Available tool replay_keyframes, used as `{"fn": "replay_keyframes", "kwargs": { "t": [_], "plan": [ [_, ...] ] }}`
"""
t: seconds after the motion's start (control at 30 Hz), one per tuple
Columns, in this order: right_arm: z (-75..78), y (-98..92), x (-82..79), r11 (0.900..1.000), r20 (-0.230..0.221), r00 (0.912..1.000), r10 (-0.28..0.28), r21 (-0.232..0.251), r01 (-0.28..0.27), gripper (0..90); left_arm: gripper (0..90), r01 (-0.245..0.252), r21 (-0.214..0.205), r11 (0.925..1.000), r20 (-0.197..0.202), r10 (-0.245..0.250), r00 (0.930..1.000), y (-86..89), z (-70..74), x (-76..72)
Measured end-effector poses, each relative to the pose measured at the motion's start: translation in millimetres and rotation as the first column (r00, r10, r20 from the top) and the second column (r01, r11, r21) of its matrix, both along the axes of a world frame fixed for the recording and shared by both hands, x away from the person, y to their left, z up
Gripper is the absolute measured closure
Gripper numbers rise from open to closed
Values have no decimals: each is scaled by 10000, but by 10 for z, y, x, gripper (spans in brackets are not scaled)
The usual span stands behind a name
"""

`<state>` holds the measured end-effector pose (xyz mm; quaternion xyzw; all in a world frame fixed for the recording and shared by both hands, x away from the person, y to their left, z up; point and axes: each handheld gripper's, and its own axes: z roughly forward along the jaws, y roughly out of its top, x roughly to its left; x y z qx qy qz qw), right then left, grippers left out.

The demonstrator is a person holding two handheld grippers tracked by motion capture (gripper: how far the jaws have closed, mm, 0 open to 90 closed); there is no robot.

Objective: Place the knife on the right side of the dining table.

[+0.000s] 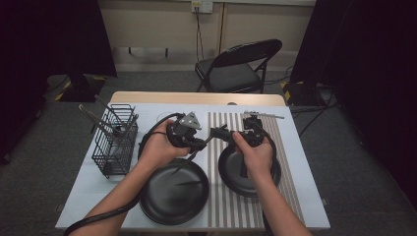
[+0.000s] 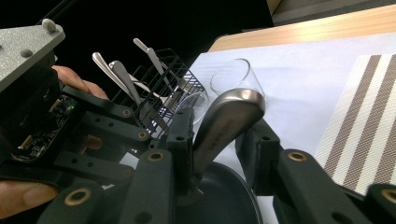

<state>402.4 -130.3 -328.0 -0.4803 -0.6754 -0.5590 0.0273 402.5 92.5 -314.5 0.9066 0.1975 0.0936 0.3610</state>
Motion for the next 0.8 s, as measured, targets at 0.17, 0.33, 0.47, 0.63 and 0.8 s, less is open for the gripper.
{"fn": "replay_keyframes", "kwargs": {
  "t": [0.17, 0.33, 0.47, 0.63, 0.8],
  "plan": [
    [13, 6, 0, 9986, -333, 9994, 111, 528, -93, 735, 829, -24, -171, 9999, -45, 23, 10000, -6, -10, 1],
    [75, 33, -20, 9981, -231, 9996, 161, 600, -147, 747, 828, -102, -339, 9994, -52, 100, 9999, -9, 15, -4],
    [116, 35, -26, 9974, -75, 9997, 245, 678, -240, 750, 827, -91, -349, 9993, 124, 95, 9999, -8, 45, -11],
    [125, 37, -20, 9971, 204, 9990, 397, 644, -409, 751, 826, -197, -427, 9989, 85, 200, 9998, -8, 50, -18],
    [121, 17, -7, 9955, 292, 9983, 511, 786, -533, 752, 773, -368, -621, 9974, 201, 381, 9991, 0, 43, -14]
  ]
}}
